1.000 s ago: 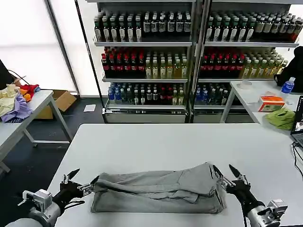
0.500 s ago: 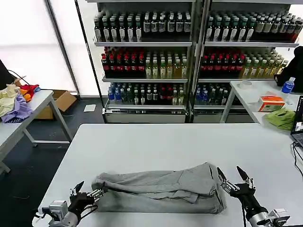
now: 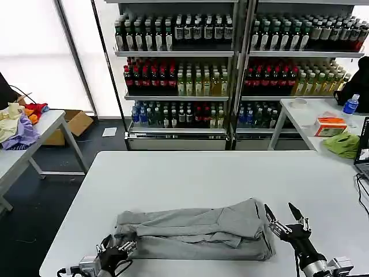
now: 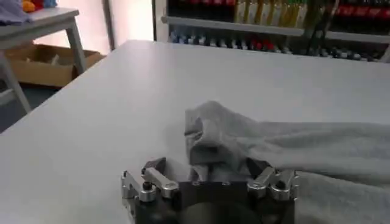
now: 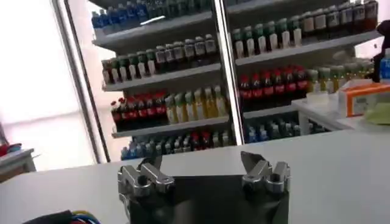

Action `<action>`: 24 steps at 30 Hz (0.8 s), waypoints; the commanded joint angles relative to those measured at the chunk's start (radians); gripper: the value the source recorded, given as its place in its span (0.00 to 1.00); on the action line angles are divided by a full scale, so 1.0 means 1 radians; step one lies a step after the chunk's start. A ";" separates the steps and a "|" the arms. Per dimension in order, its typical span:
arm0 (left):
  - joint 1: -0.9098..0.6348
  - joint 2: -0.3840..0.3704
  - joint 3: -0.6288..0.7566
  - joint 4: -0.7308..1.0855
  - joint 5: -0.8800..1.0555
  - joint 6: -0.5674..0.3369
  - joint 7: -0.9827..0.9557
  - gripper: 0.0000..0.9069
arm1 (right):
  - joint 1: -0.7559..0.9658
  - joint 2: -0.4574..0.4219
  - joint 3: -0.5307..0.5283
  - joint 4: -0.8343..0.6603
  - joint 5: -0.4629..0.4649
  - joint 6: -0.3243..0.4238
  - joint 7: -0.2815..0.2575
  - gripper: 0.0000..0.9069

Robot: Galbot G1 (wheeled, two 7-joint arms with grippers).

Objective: Fold and organize the clothes.

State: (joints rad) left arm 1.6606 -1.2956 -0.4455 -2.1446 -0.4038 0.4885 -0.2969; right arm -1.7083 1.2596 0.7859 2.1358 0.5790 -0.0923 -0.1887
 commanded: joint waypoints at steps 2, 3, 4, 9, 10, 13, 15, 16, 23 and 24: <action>0.011 -0.046 0.040 0.021 0.058 -0.021 -0.015 0.02 | -0.009 0.003 0.000 0.009 0.017 0.008 -0.002 1.00; 0.013 -0.047 0.041 0.020 0.060 -0.027 -0.011 0.02 | -0.011 0.003 0.000 0.010 0.017 0.008 -0.002 1.00; 0.015 -0.046 0.042 0.019 0.061 -0.032 -0.007 0.02 | -0.012 0.003 0.000 0.011 0.016 0.008 -0.002 1.00; 0.016 -0.047 0.037 0.026 0.072 -0.067 0.004 0.02 | -0.015 0.005 -0.006 0.018 0.018 0.006 -0.001 1.00; 0.016 -0.048 0.035 0.029 0.074 -0.074 0.003 0.02 | -0.015 0.005 -0.008 0.019 0.018 0.005 0.000 1.00; 0.019 -0.049 0.032 0.033 0.084 -0.089 -0.009 0.02 | -0.013 0.005 -0.012 0.019 0.018 0.005 0.000 1.00; 0.021 -0.050 0.028 0.031 0.091 -0.086 -0.018 0.02 | -0.012 0.005 -0.014 0.019 0.017 0.004 0.001 1.00; 0.021 -0.050 0.024 0.030 0.092 -0.085 -0.020 0.02 | -0.011 0.005 -0.017 0.018 0.016 0.004 0.002 1.00; -0.007 0.011 -0.093 -0.001 0.030 -0.088 -0.017 0.02 | -0.021 0.005 -0.025 0.014 0.013 0.006 0.005 1.00; -0.017 0.035 -0.131 -0.003 0.012 -0.085 -0.013 0.02 | -0.021 0.003 -0.024 0.014 0.014 0.006 0.006 1.00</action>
State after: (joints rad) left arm 1.6782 -1.3276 -0.4474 -2.1269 -0.3368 0.4163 -0.3078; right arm -1.7273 1.2614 0.7659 2.1509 0.5917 -0.0877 -0.1837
